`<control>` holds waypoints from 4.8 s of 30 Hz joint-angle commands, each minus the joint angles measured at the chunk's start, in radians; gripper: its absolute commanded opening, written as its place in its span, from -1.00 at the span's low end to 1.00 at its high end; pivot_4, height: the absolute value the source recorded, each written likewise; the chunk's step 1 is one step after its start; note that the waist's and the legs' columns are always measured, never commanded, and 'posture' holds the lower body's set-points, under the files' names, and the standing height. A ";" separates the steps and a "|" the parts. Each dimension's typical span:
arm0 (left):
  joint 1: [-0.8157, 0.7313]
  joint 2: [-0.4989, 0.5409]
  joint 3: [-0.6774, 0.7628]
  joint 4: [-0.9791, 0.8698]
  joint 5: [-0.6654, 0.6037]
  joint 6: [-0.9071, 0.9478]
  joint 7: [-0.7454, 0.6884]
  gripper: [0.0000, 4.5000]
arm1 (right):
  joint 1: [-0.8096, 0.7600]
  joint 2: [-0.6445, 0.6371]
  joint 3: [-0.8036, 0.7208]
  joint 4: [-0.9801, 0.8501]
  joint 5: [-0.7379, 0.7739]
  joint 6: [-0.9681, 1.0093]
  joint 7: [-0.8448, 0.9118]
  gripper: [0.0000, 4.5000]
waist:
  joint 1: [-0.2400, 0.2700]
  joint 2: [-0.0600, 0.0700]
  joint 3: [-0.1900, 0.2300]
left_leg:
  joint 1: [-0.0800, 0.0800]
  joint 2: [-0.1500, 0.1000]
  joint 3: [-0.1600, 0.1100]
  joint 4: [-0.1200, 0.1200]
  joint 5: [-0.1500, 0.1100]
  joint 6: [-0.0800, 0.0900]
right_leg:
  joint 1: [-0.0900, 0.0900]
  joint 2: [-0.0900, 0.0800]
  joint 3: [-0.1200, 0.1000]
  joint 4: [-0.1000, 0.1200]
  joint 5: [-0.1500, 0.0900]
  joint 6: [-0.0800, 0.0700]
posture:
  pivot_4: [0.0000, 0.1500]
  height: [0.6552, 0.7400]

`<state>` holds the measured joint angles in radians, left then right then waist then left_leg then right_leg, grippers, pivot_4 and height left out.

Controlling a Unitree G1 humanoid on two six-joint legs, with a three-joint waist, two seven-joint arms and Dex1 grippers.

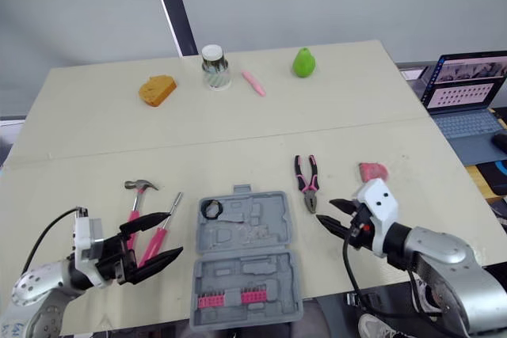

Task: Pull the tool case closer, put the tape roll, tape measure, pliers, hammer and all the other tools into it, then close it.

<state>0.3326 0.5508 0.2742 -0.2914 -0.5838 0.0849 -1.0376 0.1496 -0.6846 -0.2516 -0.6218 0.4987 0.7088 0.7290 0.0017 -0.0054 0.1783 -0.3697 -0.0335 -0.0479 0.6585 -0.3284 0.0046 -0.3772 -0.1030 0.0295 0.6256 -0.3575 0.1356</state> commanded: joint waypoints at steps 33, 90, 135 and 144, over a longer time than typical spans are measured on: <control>0.162 0.002 0.086 -0.034 -0.024 -0.069 -0.018 1.00 | 0.201 -0.118 -0.156 0.044 0.029 -0.190 0.172 0.08 | 0.050 0.008 0.001 | -0.007 -0.045 -0.068 -0.006 0.023 0.011 | 0.036 -0.046 -0.095 -0.018 0.000 0.004 | 1.00 0.43; -0.036 0.059 -0.094 -0.108 0.017 -0.075 -0.098 1.00 | 0.337 -0.107 -0.234 0.072 0.068 -0.167 0.184 0.99 | 0.048 0.010 0.003 | -0.004 -0.038 -0.051 -0.008 0.014 0.011 | 0.034 -0.040 -0.083 -0.025 0.003 0.009 | 1.00 0.43; -0.083 0.092 -0.164 -0.179 0.038 0.033 0.035 1.00 | -0.321 -0.039 -0.036 0.724 -0.167 0.065 -0.189 0.99 | 0.022 0.016 0.006 | -0.004 -0.038 -0.050 -0.007 0.018 0.010 | 0.031 -0.040 -0.081 -0.019 0.003 0.009 | 1.00 0.43; -0.082 0.090 -0.161 -0.180 0.037 0.034 0.037 1.00 | -0.336 -0.003 -0.032 0.727 -0.165 0.059 -0.194 0.99 | 0.018 0.016 0.006 | -0.003 -0.038 -0.050 -0.008 0.019 0.010 | 0.030 -0.039 -0.080 -0.019 0.003 0.009 | 1.00 0.43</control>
<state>0.2453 0.6356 0.0993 -0.4318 -0.5384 0.1299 -0.9981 -0.1824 -0.6959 -0.2819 0.1179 0.3316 0.7773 0.5391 0.0201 0.0103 0.1844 -0.3731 -0.0709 -0.0978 0.6510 -0.3094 0.0141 -0.3468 -0.1423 -0.0508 0.6069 -0.3545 0.1444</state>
